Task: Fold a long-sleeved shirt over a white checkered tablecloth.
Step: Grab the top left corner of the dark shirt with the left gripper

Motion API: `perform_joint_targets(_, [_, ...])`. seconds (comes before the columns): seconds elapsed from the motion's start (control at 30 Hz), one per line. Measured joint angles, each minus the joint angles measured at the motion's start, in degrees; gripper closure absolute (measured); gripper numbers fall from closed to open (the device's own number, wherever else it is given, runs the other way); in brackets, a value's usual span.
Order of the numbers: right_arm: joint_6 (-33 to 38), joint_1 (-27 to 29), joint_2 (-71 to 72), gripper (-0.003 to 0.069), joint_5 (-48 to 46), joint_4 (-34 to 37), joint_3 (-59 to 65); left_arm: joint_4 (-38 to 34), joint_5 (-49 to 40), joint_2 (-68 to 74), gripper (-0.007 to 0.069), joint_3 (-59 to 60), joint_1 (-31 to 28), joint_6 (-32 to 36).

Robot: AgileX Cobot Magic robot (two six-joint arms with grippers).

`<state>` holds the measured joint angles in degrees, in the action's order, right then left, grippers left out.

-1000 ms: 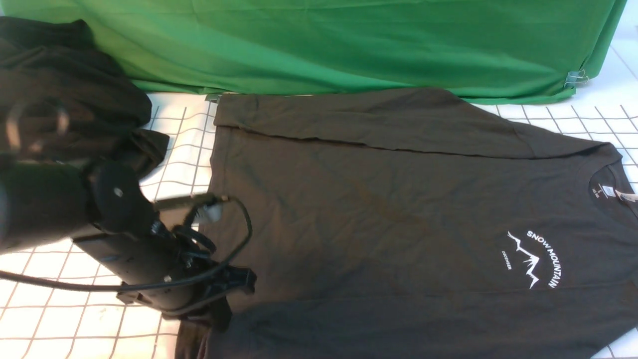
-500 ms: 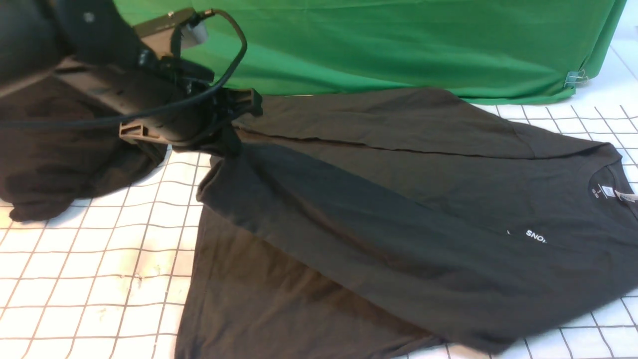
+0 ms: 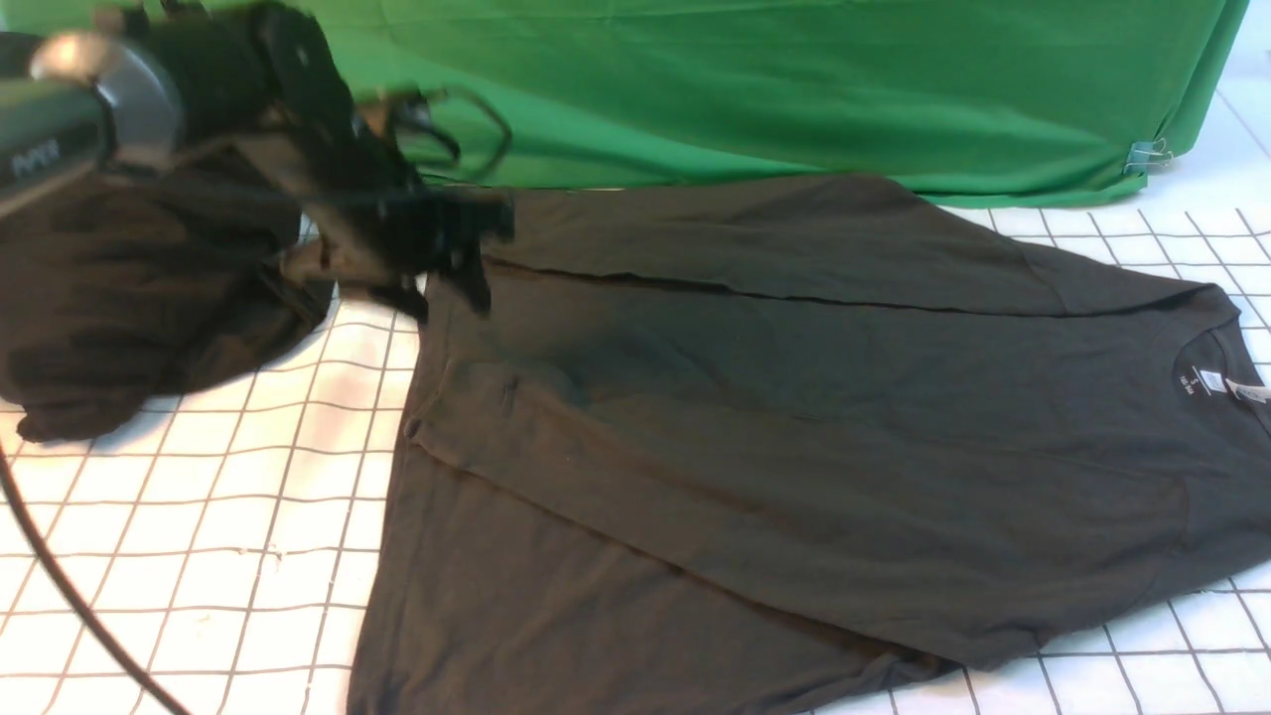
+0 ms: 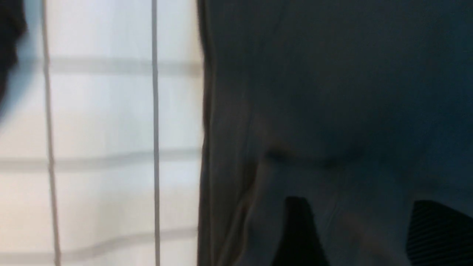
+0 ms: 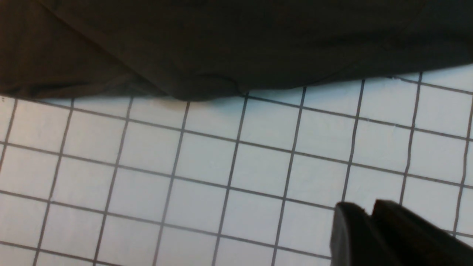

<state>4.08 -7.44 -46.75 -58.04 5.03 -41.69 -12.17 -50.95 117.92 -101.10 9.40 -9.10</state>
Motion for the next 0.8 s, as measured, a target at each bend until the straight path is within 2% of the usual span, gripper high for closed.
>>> perform_joint_targets(0.07, [-0.8, 0.0, 0.0, 0.0586, 0.0, 0.0, 0.0, -0.5, 0.7, 1.9, 0.0182, -5.7, -1.7, -1.8])
perform_joint_targets(0.2, [-2.3, 0.0, 0.0, 0.0586, 0.0, 0.0, 0.0, -3.5, -0.4, 7.3, 0.0194, -12.6, -4.5, -3.0])
perform_joint_targets(0.33, [-2.9, 0.0, 0.0, 0.0586, 0.0, 0.0, 0.0, -8.7, -0.8, 16.9, 0.0265, -19.1, -7.2, -3.2])
perform_joint_targets(0.8, [-3.0, 0.0, 0.0, 0.0571, 5.5, 0.0, 0.0, -10.6, 10.6, 23.4, 0.0382, -22.1, -7.4, -3.1])
